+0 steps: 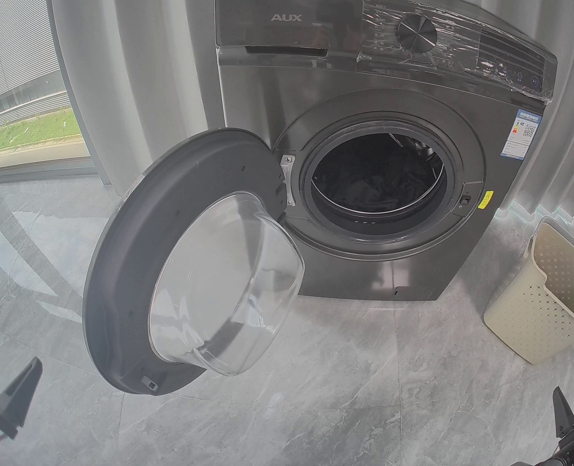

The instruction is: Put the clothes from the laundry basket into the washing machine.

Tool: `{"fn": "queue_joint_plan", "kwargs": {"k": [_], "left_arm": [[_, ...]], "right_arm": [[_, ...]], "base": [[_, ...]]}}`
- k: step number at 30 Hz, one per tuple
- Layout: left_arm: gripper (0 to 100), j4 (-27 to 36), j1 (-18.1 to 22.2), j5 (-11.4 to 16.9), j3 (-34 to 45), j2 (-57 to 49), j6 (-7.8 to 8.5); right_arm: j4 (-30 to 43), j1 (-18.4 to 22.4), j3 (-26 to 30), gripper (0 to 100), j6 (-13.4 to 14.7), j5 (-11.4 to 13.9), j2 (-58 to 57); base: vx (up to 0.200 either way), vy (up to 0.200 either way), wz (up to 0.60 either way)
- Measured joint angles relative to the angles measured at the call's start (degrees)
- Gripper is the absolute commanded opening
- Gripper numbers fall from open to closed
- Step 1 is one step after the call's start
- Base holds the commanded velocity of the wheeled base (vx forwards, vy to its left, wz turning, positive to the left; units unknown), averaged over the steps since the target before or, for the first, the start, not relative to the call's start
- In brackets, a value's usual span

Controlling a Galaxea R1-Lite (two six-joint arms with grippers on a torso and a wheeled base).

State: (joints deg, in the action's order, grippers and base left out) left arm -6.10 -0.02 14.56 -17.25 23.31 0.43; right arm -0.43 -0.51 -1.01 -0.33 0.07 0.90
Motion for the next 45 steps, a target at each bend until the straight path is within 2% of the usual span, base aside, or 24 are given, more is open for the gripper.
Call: {"fn": "queue_joint_plan", "kwargs": {"k": [4,11,28,32,39,42,45], "left_arm": [[100,-4.3,-1.3,1.8,-3.3,9.2,0.46],[100,-12.3,-5.6,2.8,-7.2,22.6,0.48],[100,-16.2,-13.4,3.5,-10.1,39.1,-0.07],[100,-17.2,-16.5,3.4,-10.4,40.7,-2.21],[100,-18.4,-27.5,3.3,-11.1,41.5,-11.26],[100,-18.6,-30.6,2.8,-10.7,41.3,-12.82],[100,-18.7,-31.2,0.9,-10.1,41.2,-12.19]], "right_arm": [[0.0,0.0,0.0,100,0.0,0.0,0.0],[0.0,0.0,0.0,100,0.0,0.0,0.0],[0.0,0.0,0.0,100,0.0,0.0,0.0],[0.0,0.0,0.0,100,0.0,0.0,0.0],[0.0,0.0,0.0,100,0.1,0.0,0.0],[0.0,0.0,0.0,100,0.1,0.0,0.0],[0.0,0.0,0.0,100,0.1,0.0,0.0]], "base": [[0.0,0.0,0.0],[0.0,0.0,0.0],[0.0,0.0,0.0],[0.0,0.0,0.0],[0.0,0.0,0.0],[0.0,0.0,0.0],[0.0,0.0,0.0]]}}
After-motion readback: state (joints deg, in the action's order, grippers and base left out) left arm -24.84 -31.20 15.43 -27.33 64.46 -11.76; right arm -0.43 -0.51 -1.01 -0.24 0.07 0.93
